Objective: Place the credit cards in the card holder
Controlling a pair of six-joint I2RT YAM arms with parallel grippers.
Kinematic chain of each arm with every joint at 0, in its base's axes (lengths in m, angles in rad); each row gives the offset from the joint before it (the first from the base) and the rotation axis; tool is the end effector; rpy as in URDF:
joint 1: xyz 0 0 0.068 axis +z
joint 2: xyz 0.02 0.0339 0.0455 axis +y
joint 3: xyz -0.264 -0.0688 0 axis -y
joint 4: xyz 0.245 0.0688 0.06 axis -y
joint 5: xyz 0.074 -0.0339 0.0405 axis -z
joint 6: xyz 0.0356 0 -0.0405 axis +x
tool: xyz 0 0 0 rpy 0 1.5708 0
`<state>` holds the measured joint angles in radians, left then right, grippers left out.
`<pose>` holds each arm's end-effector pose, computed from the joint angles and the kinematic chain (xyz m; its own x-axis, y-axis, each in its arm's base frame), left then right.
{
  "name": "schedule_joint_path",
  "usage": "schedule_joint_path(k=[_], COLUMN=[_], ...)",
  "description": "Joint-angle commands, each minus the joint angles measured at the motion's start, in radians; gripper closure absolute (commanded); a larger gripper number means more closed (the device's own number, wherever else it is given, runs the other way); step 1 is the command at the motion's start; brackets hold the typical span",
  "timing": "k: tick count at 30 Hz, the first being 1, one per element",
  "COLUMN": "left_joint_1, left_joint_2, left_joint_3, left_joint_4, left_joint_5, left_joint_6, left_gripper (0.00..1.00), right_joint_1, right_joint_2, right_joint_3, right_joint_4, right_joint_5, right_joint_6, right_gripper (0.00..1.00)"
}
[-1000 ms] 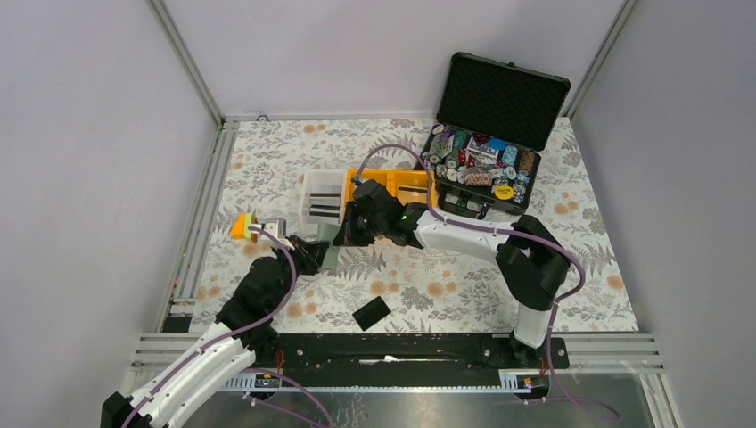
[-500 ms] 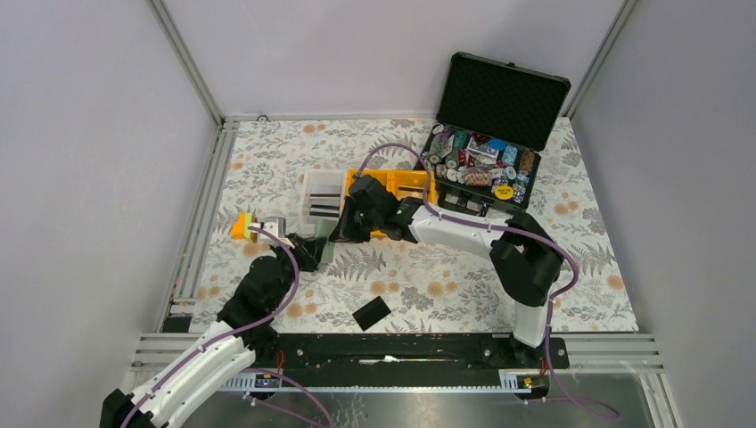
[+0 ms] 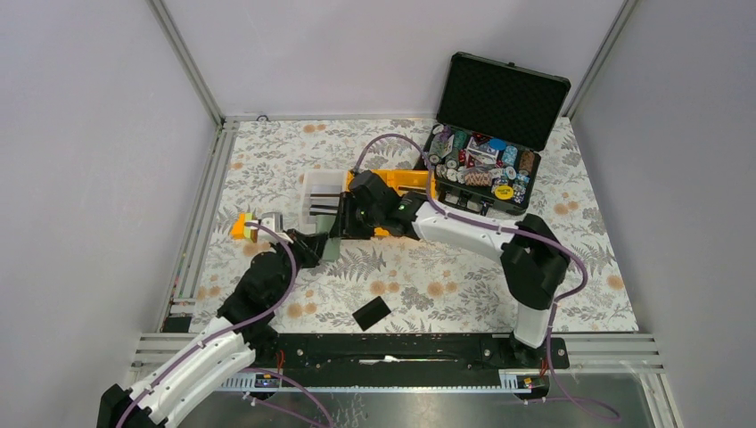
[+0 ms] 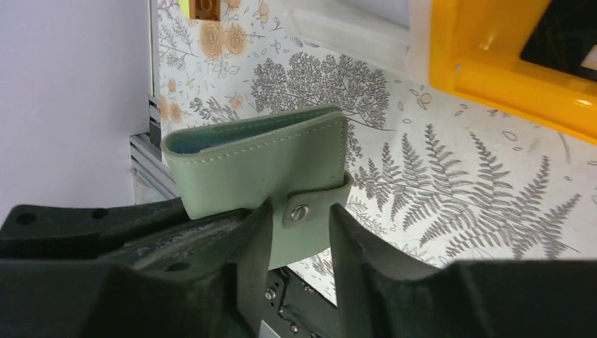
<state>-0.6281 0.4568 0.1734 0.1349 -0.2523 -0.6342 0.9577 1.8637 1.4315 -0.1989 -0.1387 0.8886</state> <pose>0.1204 -0.0765 0.2030 -0.3152 -0.4802 -0.8186 0.2265 0.7995 -0.5563 0.2446 0.3562 0.2536 -0.8926 0.0672 -0.4457 -0.2877 0.6763 0.6781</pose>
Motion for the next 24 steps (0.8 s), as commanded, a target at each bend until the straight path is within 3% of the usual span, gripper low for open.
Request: schedule_joint_path(k=[1, 7, 14, 20, 24], left_joint_1=[-0.035, -0.035, -0.035, -0.034, -0.042], left_joint_2=[0.024, 0.035, 0.121, 0.232, 0.311], left_joint_3=[0.088, 0.043, -0.016, -0.053, -0.060], left_joint_4=[0.047, 0.017, 0.059, 0.165, 0.286], left_joint_5=[0.121, 0.132, 0.246, 0.360, 0.518], left_joint_6=[-0.149, -0.234, -0.293, -0.304, -0.288], left_gripper=[1.00, 1.00, 0.92, 0.90, 0.94], right_joint_1=[0.032, -0.048, -0.214, -0.357, -0.436], right_joint_2=[-0.151, -0.316, -0.489, -0.546, -0.570], right_joint_3=[-0.033, -0.162, -0.363, -0.456, -0.502], right_joint_4=[0.086, 0.037, 0.035, 0.036, 0.039], right_joint_5=[0.047, 0.127, 0.189, 0.162, 0.142], right_joint_6=[-0.106, -0.211, -0.293, -0.353, -0.364], right_gripper=[0.50, 0.32, 0.16, 0.13, 0.12])
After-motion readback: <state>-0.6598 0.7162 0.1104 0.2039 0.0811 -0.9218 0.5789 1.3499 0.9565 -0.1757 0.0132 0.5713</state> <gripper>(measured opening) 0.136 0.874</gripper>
